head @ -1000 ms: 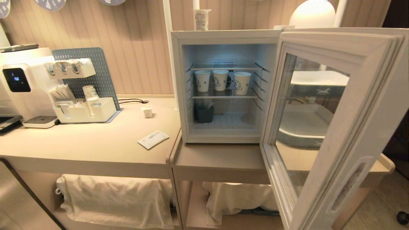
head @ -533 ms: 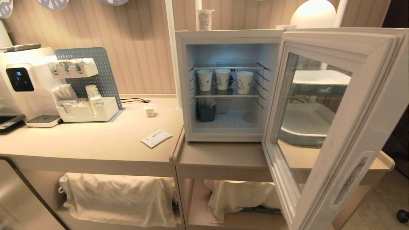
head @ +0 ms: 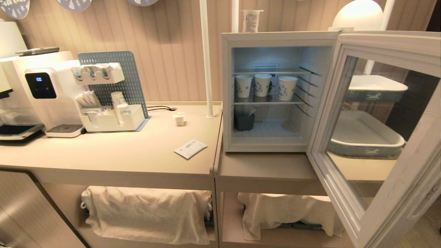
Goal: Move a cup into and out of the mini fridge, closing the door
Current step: Put the yoghurt in the freezer
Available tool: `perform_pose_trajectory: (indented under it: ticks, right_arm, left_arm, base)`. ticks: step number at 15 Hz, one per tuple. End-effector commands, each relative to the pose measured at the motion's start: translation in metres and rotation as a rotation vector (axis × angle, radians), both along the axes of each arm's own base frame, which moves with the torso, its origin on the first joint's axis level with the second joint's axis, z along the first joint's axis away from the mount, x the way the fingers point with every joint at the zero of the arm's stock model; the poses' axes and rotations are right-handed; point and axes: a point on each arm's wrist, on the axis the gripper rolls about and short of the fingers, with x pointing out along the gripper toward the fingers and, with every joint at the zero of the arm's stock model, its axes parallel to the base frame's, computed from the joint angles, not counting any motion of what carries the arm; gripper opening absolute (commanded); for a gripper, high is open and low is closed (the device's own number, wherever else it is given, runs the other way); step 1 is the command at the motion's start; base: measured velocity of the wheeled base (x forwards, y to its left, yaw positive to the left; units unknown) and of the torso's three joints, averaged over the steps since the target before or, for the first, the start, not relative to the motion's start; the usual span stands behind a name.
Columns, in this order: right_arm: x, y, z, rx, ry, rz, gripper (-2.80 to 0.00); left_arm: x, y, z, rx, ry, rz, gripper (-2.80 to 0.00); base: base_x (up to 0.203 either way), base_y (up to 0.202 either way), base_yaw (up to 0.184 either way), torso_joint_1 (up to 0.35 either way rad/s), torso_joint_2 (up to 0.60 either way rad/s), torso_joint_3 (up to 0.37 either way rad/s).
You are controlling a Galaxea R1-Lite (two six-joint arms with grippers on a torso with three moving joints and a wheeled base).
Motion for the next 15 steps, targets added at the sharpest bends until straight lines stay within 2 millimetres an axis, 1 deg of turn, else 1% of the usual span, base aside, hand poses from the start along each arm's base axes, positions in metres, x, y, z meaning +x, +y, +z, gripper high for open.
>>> perform_pose_trajectory:
  ticks: [1, 15]
  right_arm:
    - [0.0002, 0.0, -0.0004, -0.001, 0.003, 0.0, -2.8]
    - [0.0001, 0.0, 0.0, -0.001, 0.002, 0.001, -2.8]
  left_arm:
    - [0.0001, 0.0, -0.0003, 0.0, 0.0, 0.0, -2.8]
    - [0.0001, 0.0, -0.0005, -0.007, 0.002, 0.001, -2.8]
  base:
    - [0.0, 0.188, 0.002, 0.007, 0.01, 0.007]
    - [0.0, 0.191, 0.0, 0.001, 0.0, 0.002]
